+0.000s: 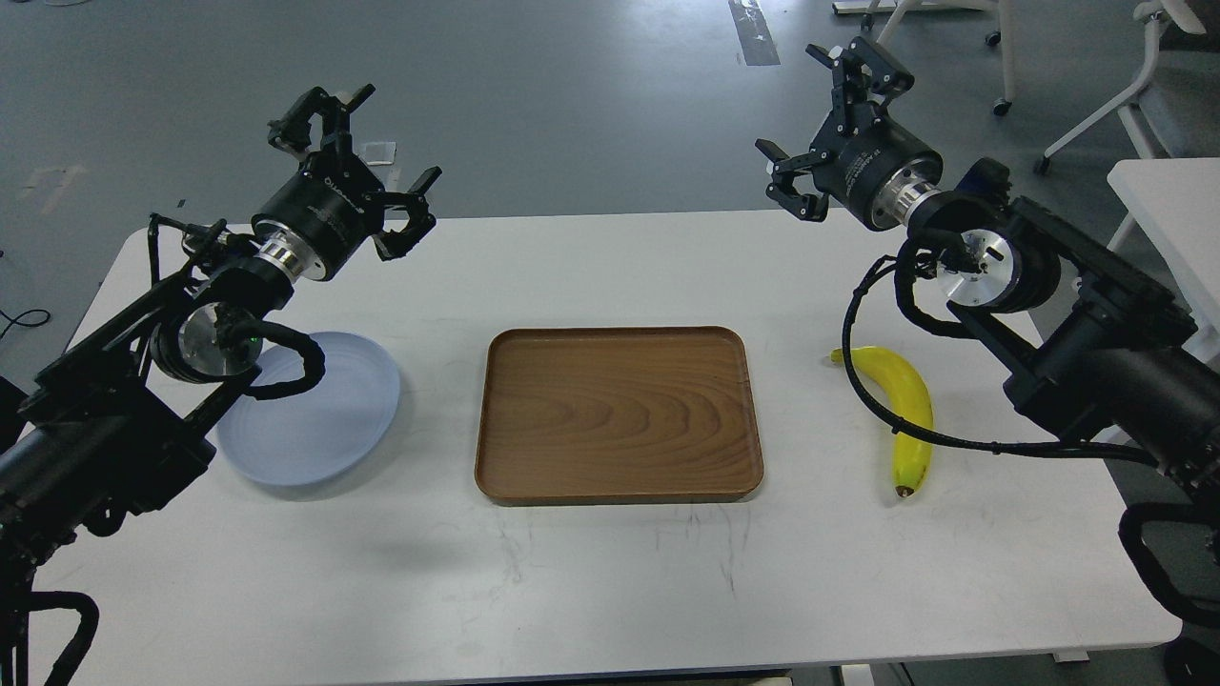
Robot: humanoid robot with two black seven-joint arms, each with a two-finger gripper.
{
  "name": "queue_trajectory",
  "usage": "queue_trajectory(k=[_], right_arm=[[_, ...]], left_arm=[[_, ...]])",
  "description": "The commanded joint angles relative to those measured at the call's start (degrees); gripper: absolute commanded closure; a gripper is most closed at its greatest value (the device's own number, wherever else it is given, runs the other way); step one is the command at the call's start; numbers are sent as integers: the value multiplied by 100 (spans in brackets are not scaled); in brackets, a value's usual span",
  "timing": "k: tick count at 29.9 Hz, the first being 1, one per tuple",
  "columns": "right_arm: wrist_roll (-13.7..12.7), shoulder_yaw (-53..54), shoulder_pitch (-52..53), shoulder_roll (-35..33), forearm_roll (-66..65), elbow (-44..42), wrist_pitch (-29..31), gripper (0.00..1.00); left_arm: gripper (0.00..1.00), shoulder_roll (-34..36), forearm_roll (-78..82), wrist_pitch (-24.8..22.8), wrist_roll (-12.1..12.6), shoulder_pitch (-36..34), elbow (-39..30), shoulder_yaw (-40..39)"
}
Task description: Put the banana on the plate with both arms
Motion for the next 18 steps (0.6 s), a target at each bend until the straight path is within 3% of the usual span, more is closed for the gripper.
queue_trajectory(k=[1, 13, 18], right_arm=[[0, -8, 0, 11, -9, -4, 0, 0], [0, -8, -17, 2, -9, -4, 0, 0], [0, -8, -17, 19, -9, -4, 0, 0]], left_arm=[[2, -6, 37, -3, -9, -8, 0, 34], [2, -59, 28, 58, -35, -26, 0, 43], [2, -103, 28, 348, -88, -8, 0, 34]])
